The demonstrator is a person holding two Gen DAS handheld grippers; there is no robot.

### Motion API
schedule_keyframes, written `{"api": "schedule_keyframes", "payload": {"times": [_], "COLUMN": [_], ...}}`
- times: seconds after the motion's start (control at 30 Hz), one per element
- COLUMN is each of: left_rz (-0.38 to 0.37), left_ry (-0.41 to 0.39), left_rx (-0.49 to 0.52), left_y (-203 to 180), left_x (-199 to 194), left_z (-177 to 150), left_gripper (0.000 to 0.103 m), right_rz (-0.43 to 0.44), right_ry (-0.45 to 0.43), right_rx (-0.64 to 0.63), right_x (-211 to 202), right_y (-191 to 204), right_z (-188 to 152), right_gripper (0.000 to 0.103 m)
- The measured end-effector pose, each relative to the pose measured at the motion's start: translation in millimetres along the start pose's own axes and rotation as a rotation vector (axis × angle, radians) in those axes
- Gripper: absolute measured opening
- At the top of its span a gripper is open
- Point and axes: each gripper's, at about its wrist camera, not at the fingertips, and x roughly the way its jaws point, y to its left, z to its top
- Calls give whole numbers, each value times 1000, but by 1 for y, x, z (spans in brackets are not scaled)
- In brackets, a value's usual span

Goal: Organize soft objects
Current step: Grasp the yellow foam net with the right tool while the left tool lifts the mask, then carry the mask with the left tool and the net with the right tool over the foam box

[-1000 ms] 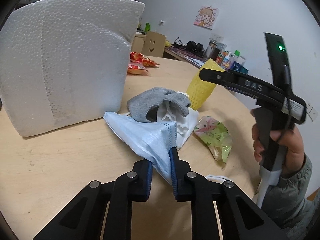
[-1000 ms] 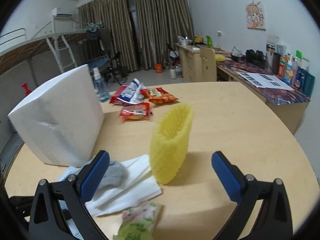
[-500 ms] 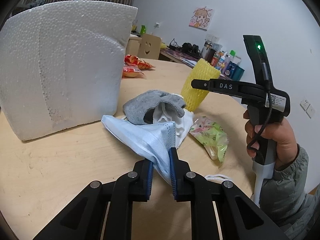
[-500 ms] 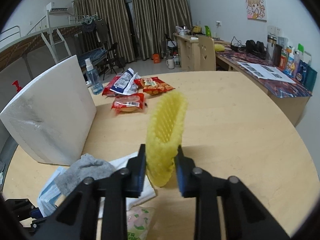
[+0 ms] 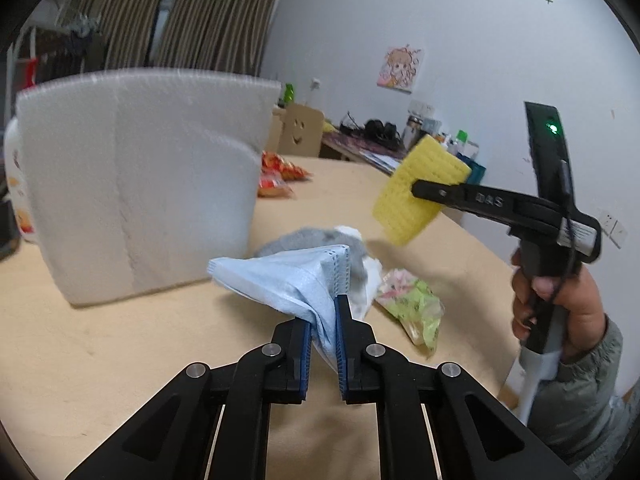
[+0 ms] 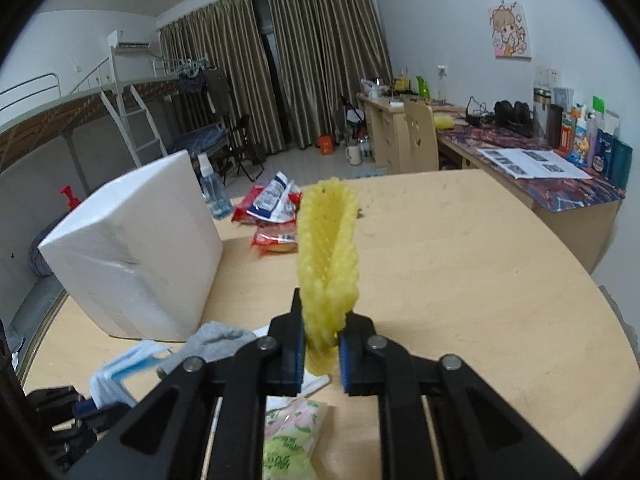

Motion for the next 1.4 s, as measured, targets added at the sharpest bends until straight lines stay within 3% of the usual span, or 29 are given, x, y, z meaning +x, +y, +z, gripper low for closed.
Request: {"api": "schedule_keyframes", "payload": {"times": [0.7,1.4], "left_rz": [128,318], "left_ry": [-166,-339], "left_rx": [81,111], "left_y": [-32,-46], "left_x": [-63,-151], "left_z": [23,27], "left_gripper": [11,11], "right_rz": [73,208], "right_ry": [-157,-244], "right_rx": [-30,-138], "right_x": [-74,-115], "right_y": [6,51], "right_z": [-2,-7], "right_gripper": [17,17]}}
